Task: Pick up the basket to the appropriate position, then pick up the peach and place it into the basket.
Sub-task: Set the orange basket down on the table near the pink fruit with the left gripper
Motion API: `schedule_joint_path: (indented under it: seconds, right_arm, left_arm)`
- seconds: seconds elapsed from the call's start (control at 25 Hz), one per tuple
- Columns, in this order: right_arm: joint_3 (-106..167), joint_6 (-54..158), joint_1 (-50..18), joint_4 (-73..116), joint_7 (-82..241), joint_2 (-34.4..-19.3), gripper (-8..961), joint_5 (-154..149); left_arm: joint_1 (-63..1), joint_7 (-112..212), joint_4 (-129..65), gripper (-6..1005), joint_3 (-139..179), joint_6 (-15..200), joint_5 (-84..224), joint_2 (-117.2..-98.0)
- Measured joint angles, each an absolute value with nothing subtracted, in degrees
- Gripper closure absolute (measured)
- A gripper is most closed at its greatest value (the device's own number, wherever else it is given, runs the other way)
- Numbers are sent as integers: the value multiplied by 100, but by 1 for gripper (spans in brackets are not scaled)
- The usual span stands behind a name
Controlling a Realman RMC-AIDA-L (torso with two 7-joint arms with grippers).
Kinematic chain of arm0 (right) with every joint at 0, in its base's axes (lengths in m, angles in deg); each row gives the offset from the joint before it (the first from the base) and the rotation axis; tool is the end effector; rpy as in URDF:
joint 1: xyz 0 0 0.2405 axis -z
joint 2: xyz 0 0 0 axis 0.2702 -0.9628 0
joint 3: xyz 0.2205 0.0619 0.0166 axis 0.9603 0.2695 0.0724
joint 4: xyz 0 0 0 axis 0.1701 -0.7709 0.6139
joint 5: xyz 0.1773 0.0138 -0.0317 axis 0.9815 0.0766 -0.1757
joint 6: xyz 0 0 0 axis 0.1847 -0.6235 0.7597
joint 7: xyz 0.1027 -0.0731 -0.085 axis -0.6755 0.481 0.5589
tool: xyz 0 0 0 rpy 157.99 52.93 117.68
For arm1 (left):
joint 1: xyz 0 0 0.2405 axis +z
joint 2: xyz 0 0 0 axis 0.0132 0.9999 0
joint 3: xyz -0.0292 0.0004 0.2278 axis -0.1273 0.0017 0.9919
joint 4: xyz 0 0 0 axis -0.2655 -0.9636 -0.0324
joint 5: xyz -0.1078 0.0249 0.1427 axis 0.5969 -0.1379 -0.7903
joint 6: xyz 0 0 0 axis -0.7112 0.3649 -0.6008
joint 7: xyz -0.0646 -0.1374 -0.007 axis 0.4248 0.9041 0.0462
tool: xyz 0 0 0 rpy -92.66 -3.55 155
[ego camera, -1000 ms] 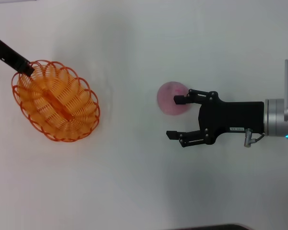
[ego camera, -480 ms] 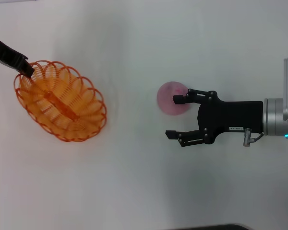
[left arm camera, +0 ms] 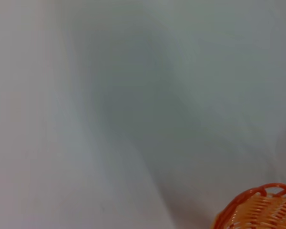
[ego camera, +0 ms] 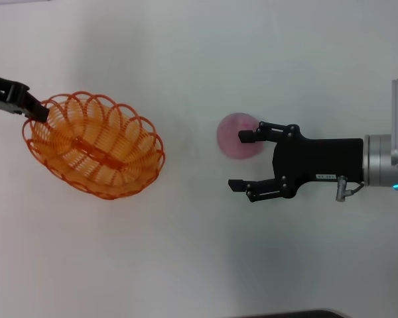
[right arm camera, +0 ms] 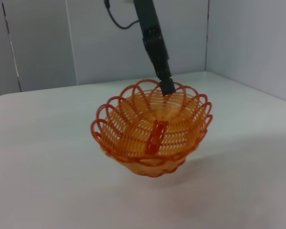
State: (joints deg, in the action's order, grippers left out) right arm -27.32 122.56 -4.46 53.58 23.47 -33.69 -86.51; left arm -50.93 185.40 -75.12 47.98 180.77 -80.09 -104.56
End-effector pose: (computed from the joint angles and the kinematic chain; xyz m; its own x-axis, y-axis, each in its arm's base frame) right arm 0.2418 0.2548 -0.0421 0.9045 -0.1365 -0.4040 -0.2412 -0.9451 -0.2206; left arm -0.2177 0.3502 0.0596 0.4436 0.8956 -0.0319 0.8540 -0.4333 -0.2880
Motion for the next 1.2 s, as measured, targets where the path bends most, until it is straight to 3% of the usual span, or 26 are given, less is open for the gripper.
schedule_joint_path:
  seconds: [0.32, 0.84, 1.04, 1.2]
  right_arm:
    - [-2727, 12270, -438, 5361, 2347, -3368, 8, -8538]
    - [-2582, 12278, -431, 5316, 2347, -3368, 7, -8483]
    - [-2567, 12278, -430, 5313, 2348, -3368, 8, -8483]
    - [-2564, 12252, -420, 5308, 2348, -3368, 8, -8483]
  left_arm:
    - [-4576, 18771, -7638, 937, 4416, 18104, -7514, -10603]
    - [-3346, 19036, -8818, 939, 4347, 17865, -6966, -11467]
    - [-3041, 19122, -9151, 939, 4344, 17749, -6823, -11666]
    - [-2810, 19171, -9155, 938, 4410, 17540, -6506, -11695]
